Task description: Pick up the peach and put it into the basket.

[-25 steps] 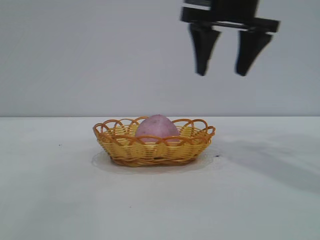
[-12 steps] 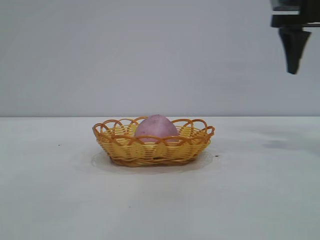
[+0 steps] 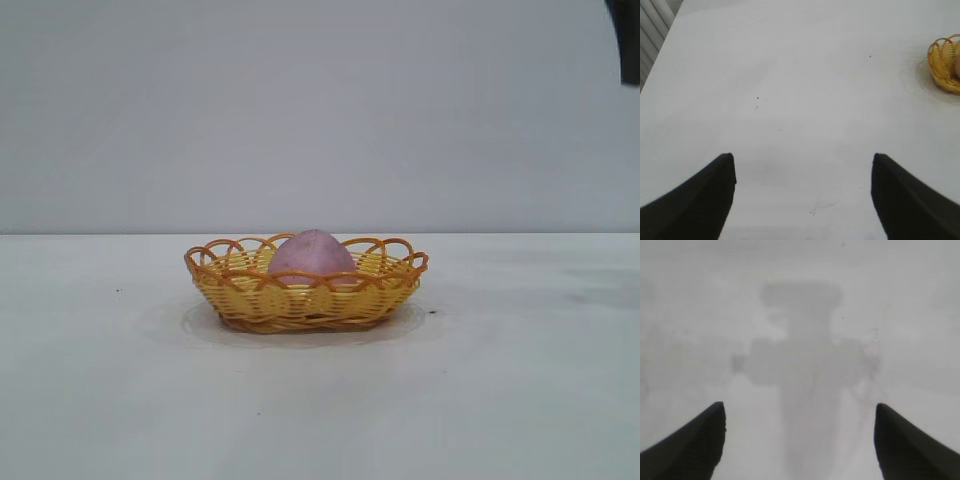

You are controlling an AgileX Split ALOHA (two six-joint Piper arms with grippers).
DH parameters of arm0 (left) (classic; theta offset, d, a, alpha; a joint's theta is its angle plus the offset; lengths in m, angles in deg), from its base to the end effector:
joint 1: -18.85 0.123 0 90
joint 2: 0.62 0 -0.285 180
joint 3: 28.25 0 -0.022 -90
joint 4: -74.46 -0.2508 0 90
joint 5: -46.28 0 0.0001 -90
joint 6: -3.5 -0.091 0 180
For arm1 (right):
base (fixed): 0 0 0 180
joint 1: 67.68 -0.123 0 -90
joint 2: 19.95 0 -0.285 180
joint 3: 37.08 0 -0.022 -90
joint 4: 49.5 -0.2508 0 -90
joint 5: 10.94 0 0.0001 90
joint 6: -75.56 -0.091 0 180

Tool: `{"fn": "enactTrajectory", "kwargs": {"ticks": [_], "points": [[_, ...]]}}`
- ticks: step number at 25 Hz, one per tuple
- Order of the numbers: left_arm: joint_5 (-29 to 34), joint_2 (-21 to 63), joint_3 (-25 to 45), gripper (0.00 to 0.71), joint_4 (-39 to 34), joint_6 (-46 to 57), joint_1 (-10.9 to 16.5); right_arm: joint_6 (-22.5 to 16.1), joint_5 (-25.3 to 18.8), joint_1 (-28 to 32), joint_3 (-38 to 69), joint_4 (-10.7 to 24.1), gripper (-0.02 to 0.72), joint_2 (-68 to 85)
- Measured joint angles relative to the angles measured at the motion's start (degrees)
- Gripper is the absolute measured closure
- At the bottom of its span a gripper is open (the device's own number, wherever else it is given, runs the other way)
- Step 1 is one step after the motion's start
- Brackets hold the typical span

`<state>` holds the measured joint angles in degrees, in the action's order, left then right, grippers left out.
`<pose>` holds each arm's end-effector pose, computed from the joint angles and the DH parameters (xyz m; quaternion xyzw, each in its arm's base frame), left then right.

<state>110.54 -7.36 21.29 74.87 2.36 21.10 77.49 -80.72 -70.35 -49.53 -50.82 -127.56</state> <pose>-0.0083 -0.0009 0.2677 -0.0082 0.8683 0.0111 0.4958 0.3611 0.0188 0.3061 -0.0373 0.9906 0.0121 0.1310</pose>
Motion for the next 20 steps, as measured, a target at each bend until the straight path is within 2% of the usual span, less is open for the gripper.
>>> {"fn": "enactTrajectory", "kwargs": {"ticks": [12,20], "points": [[0.0,0.0,0.0,0.213,0.0,0.0,0.0,0.0,-1.7,0.0,1.3,-1.6,0.175,19.4],[0.0,0.0,0.0,0.213,0.0,0.0,0.0,0.0,-2.3,0.0,18.3,-2.5,0.175,39.7]]}}
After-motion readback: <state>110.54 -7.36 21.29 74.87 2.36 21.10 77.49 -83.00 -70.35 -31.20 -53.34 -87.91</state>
